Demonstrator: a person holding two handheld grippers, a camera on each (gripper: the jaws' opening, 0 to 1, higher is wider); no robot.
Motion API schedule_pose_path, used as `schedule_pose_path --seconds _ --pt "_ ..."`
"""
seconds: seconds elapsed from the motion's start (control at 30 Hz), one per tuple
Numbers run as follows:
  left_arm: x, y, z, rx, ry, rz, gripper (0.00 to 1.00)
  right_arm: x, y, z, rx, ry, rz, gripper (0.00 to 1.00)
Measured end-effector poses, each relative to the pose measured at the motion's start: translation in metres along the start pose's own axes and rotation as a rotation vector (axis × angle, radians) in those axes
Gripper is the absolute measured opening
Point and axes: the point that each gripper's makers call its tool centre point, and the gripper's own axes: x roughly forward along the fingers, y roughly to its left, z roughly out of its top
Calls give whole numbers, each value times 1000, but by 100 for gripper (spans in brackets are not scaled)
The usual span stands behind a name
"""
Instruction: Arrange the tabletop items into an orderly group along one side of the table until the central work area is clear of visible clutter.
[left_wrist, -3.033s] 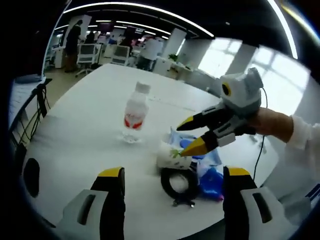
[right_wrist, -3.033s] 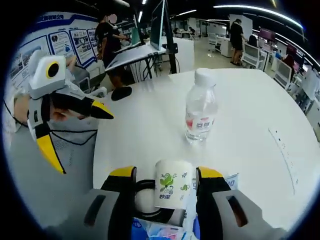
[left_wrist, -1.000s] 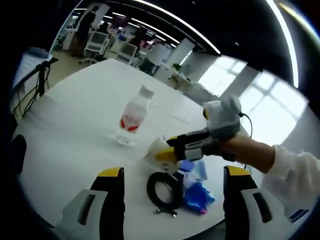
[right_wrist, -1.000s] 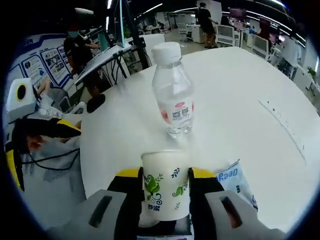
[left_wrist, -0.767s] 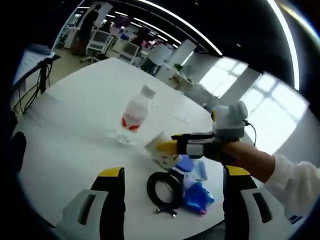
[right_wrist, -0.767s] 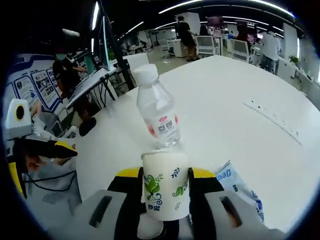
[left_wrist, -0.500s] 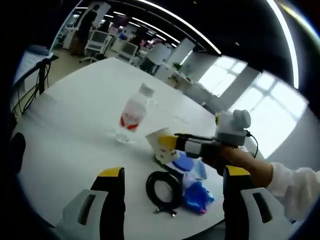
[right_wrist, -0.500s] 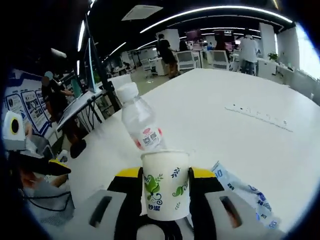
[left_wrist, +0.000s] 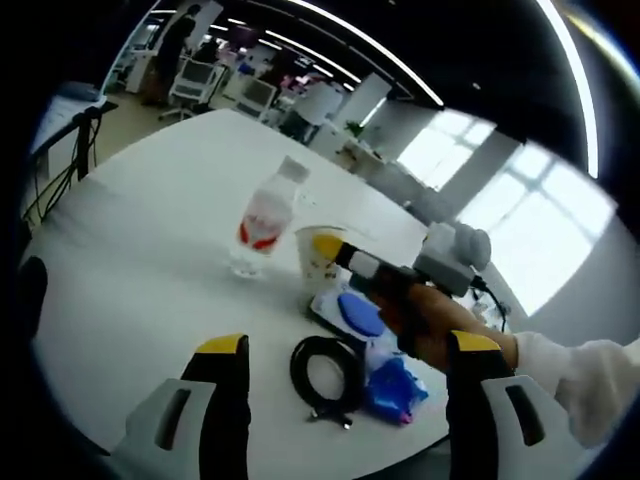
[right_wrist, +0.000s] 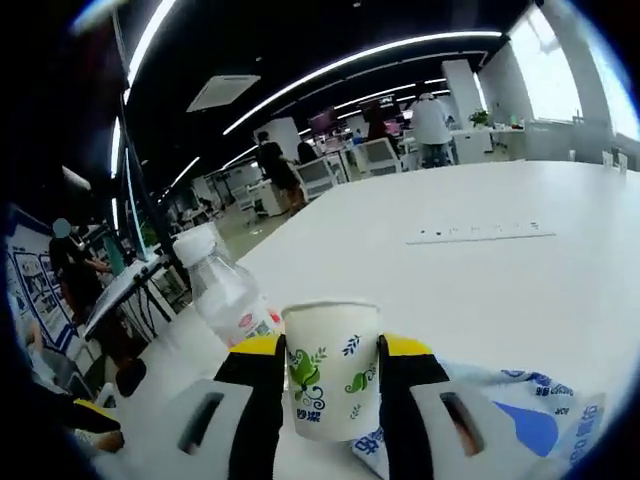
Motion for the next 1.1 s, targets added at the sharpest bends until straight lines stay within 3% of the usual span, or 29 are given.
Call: schedule_pose_path --seconds 0.37,0.47,0.63,0.77,1.1 --pt "2 3 -1 -30 -4 -5 78 28 1 -1 26 -10 -27 34" --pt "3 2 -3 -28 5 -8 78 35 -2 2 -35 -34 -40 34" --pt "2 1 1 -37 -13 -16 78 43 -8 4 -44 -72 -52 34" --pt "2 2 2 -47 -22 -14 78 49 -6 9 -146 -117 -53 34" --pt "1 3 9 -51 -64 -17 78 50 -4 -2 -174 -142 -42 34"
